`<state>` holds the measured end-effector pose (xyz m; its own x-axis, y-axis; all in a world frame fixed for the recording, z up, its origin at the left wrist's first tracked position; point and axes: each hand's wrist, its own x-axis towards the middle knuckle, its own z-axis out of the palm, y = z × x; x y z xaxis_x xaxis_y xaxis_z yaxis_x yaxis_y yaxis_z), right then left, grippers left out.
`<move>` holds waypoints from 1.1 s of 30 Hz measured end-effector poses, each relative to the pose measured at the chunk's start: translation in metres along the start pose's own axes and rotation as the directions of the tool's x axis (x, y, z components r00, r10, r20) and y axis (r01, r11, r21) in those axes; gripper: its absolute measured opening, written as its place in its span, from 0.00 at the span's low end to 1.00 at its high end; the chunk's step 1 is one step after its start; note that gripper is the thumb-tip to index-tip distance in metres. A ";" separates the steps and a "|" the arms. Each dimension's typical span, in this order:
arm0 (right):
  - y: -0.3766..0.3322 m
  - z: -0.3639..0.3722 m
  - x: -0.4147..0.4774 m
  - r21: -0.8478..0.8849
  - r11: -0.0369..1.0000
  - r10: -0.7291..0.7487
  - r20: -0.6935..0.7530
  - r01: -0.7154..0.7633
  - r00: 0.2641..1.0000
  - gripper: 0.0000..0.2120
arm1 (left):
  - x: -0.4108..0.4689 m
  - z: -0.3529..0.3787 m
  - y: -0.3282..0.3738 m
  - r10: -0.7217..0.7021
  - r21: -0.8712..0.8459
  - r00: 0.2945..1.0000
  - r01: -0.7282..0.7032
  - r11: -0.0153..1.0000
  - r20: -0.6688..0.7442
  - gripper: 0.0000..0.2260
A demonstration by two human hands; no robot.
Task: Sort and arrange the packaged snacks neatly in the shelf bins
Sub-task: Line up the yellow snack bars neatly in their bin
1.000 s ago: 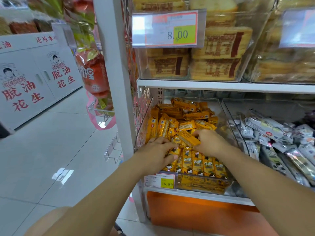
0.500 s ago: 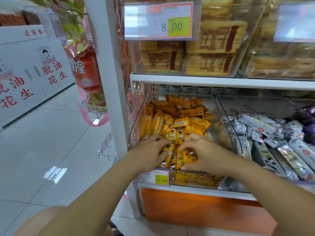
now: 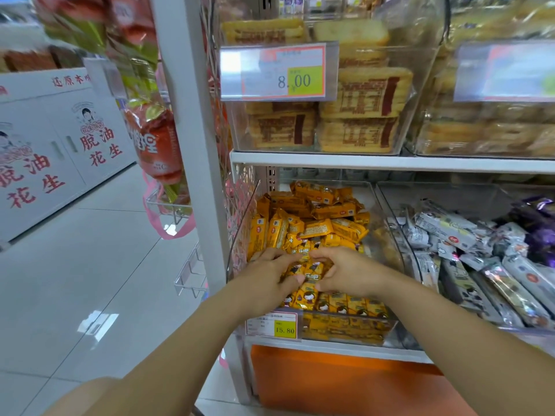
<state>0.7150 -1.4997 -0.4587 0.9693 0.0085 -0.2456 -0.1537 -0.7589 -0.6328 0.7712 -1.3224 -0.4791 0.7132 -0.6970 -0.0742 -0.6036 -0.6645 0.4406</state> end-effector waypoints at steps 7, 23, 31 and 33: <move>-0.006 -0.025 0.022 0.109 0.992 -0.048 -0.096 0.059 0.994 0.29 | -0.005 -0.002 0.004 0.017 0.029 0.995 -0.019 0.999 0.096 0.22; -0.059 0.007 0.122 0.189 0.978 0.126 -0.221 -0.084 0.967 0.46 | -0.005 0.004 -0.002 0.025 0.081 0.997 -0.031 0.996 0.067 0.23; -0.045 0.009 0.127 0.325 0.941 0.164 -0.197 -0.093 0.967 0.30 | -0.005 0.004 -0.002 0.033 0.053 0.996 -0.038 0.998 0.083 0.23; -0.045 0.011 0.123 0.358 0.930 0.164 -0.191 -0.087 0.968 0.31 | -0.005 0.005 -0.003 0.036 0.058 0.996 -0.041 0.997 0.082 0.23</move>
<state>0.8393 -1.4577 -0.4684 0.9495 -0.2408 -0.2012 -0.2959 -0.4736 -0.8296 0.7677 -1.3183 -0.4839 0.6594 -0.7403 -0.1311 -0.6521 -0.6499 0.3904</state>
